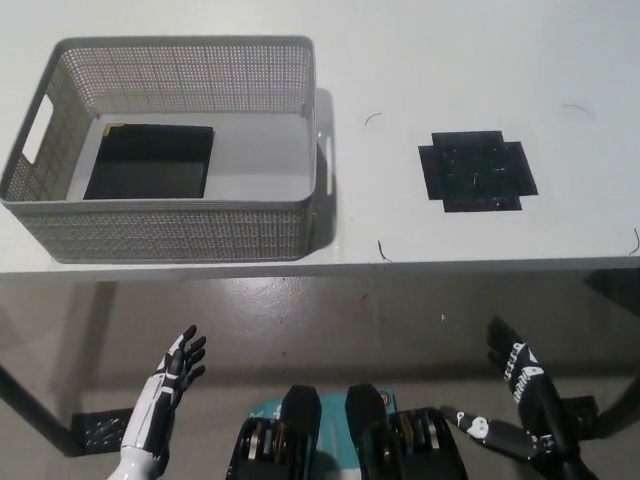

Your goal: A notebook is kept standing on the table on the right hand side and a container is kept on the left hand side and the robot uses its right hand to grab the notebook and places it in the container

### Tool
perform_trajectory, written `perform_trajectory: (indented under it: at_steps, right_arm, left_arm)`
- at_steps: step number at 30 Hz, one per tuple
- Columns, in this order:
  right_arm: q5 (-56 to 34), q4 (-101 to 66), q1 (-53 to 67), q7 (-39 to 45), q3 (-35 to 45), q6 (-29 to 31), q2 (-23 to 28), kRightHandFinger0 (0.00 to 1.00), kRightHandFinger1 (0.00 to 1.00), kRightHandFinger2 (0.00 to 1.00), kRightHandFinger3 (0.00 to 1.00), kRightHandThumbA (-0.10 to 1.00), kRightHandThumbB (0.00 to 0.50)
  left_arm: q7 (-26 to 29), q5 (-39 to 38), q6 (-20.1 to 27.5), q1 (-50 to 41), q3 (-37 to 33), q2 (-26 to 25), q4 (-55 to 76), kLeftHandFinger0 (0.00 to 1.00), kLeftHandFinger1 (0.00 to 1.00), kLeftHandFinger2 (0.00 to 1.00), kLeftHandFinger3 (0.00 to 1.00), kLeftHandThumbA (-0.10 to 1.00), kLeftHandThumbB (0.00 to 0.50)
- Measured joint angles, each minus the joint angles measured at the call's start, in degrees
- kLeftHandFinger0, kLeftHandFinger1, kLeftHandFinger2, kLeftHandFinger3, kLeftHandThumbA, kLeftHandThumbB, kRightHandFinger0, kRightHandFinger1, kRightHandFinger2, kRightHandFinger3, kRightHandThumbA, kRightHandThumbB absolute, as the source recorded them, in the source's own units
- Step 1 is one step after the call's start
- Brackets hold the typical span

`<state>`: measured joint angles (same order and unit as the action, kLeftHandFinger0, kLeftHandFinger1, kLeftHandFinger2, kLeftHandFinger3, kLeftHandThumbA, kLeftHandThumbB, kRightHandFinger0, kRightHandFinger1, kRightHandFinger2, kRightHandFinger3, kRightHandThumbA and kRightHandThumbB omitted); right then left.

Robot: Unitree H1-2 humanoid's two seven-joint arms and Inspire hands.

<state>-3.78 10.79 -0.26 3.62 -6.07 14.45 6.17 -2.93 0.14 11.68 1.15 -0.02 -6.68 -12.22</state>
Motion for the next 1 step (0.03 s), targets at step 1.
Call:
perform_trajectory:
  at_steps: [1]
  right_arm:
    - [0.0,0.0,0.0,0.0,0.0,0.0,0.0,1.0,1.0,1.0,1.0,1.0,0.323]
  left_arm:
    - [0.0,0.0,0.0,0.0,0.0,0.0,0.0,1.0,1.0,1.0,1.0,1.0,0.296]
